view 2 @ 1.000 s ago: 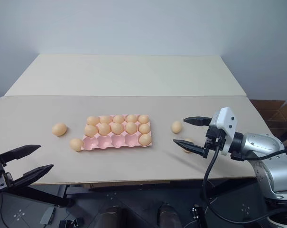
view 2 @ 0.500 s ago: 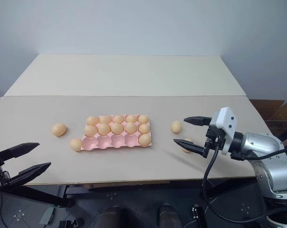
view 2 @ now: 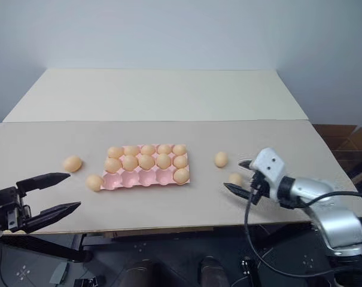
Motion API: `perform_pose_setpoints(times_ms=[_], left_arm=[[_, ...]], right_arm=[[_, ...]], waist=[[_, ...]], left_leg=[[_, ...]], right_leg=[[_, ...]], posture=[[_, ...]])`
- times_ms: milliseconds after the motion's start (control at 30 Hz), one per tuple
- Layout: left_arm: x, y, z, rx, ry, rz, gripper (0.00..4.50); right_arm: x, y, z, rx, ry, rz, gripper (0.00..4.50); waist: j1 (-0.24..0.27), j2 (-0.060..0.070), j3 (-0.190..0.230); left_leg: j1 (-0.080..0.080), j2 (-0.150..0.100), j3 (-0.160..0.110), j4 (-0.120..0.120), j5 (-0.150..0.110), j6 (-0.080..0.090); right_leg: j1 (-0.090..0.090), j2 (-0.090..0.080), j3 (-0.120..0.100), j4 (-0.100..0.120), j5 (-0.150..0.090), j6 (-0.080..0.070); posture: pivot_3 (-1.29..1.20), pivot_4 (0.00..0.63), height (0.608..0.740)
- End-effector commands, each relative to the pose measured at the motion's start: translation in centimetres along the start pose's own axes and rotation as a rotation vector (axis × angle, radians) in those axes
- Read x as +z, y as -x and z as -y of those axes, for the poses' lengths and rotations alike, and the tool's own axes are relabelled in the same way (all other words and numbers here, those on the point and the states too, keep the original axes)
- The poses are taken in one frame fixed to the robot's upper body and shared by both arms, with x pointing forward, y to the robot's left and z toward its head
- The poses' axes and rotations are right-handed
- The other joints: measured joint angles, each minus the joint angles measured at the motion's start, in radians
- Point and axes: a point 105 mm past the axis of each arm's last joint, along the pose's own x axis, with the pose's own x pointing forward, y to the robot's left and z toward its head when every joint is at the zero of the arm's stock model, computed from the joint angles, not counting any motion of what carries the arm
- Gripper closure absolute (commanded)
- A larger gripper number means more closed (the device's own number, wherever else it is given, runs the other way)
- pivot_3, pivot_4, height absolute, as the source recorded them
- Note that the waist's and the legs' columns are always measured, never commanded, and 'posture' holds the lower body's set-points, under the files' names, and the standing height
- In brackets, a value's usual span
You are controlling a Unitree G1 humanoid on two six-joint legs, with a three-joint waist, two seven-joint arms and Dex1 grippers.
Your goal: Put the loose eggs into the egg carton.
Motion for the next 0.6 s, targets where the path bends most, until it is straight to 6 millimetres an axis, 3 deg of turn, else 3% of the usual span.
perform_pose_setpoints(times_ms=[33,167,267,433,500,600], left_arm=[[0.5,-0.1,0.1,-0.013,-0.027,0.012,0.02],[0.5,0.1,0.1,-0.008,-0.027,0.012,0.02],[0.5,0.2,0.2,0.000,-0.028,0.009,0.00],[0.4,0.4,0.1,0.020,-0.034,0.001,0.00],[0.4,0.5,0.1,0.024,-0.034,0.000,0.00],[0.4,0.6,0.2,0.029,-0.035,0.000,0.00]], right_arm=[[-0.9,-0.3,1.9,-0.114,0.000,-0.069,0.00],[-2.0,-1.3,2.0,-0.106,-0.068,-0.095,0.00],[-2.2,-2.0,2.0,-0.105,-0.103,-0.103,0.55],[-1.2,-2.3,2.0,-0.108,-0.130,-0.072,2.31],[-0.4,-2.2,2.1,-0.124,-0.118,-0.051,2.67],[2.8,-2.4,1.4,-0.113,-0.074,0.038,2.67]], waist=[[-0.001,0.000,0.000],[-0.002,0.000,0.000],[-0.006,0.000,0.000],[-0.009,0.000,0.000],[-0.009,0.000,0.000],[-0.011,0.000,0.000]], left_leg=[[0.000,0.000,0.000,0.000,0.000,0.000],[-0.001,0.000,0.000,0.000,0.000,0.000],[-0.001,0.000,0.000,0.000,0.000,0.000],[-0.001,0.000,0.000,0.000,0.000,0.000],[-0.001,0.000,0.000,0.000,0.000,0.000],[-0.001,0.000,0.000,0.000,0.000,0.000]], right_leg=[[0.000,0.000,0.000,0.000,0.000,0.000],[0.000,0.000,0.000,0.000,0.001,-0.001],[0.000,0.001,0.000,0.000,0.001,-0.001],[0.000,0.001,0.000,0.000,0.001,-0.001],[0.000,0.000,0.000,0.000,0.001,-0.001],[0.000,0.001,0.000,0.000,0.001,-0.001]], posture=[[0.00,0.150,0.740],[0.00,0.150,0.740],[0.00,0.150,0.740],[0.00,0.150,0.740],[0.00,0.150,0.740],[0.00,0.150,0.740]])
